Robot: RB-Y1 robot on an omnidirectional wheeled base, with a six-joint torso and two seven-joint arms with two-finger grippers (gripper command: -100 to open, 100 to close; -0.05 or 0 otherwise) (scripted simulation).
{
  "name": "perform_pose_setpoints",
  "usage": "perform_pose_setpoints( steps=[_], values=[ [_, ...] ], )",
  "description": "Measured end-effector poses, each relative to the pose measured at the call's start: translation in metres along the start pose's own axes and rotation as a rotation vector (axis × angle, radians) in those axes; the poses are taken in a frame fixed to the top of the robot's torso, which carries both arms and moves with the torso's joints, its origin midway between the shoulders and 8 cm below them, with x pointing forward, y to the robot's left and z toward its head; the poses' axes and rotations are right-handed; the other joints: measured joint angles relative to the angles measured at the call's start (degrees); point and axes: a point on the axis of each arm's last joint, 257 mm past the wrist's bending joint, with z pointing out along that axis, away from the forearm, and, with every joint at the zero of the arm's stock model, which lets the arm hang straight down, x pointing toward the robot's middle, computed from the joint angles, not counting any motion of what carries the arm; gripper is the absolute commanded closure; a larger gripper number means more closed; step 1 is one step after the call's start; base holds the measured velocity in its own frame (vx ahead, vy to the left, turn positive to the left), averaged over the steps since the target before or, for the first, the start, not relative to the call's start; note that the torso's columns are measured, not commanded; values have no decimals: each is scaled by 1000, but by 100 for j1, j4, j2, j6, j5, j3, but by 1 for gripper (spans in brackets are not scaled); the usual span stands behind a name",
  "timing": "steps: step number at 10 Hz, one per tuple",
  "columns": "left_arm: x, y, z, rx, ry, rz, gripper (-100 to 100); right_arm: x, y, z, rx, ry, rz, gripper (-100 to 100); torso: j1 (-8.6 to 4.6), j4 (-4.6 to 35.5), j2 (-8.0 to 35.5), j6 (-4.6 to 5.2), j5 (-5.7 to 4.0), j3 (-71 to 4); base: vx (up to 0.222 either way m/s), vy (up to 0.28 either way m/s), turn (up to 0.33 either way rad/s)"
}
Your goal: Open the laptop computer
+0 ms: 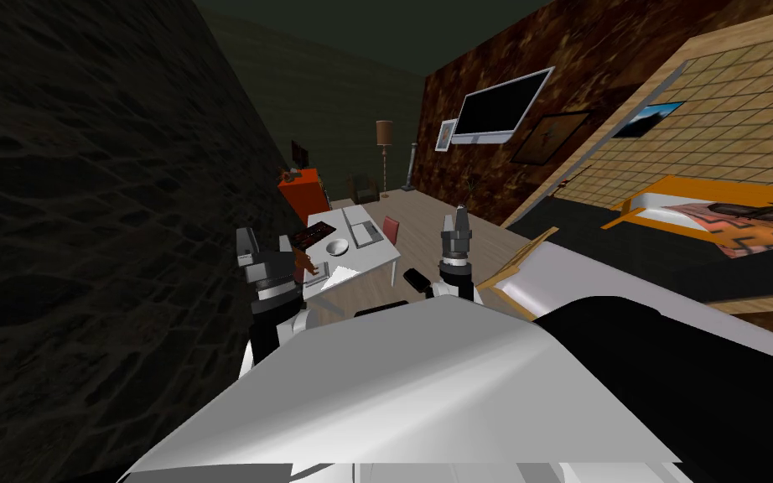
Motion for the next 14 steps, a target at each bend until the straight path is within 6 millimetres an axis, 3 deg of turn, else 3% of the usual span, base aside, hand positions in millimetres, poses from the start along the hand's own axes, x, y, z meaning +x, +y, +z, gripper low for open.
perform_pose_setpoints(
  steps=[2,3,4,7,14],
  values=[
    [0,0,0,0,0,0,0,0,0,0,0,0,0,0,0,846,846,0,0,-1692,0,0,0],
    [0,0,0,0,0,0,-100,0,0,0,0,0,0,0,0,1269,1269,0,0,-2538,8,-2,-47],
    [2,3,0,-7,14,8,-100,0,0,0,0,0,0,0,1,1457,1461,1,0,-2933,7,-5,-68],
    [7,16,1,-42,64,42,-100,0,0,0,1,0,0,0,0,1535,1532,0,0,-3076,11,-7,-101],
    [-2,93,1,-227,151,179,-100,0,0,0,1,0,0,0,0,1538,1539,0,0,-3074,23,-10,-150]
  ],
)
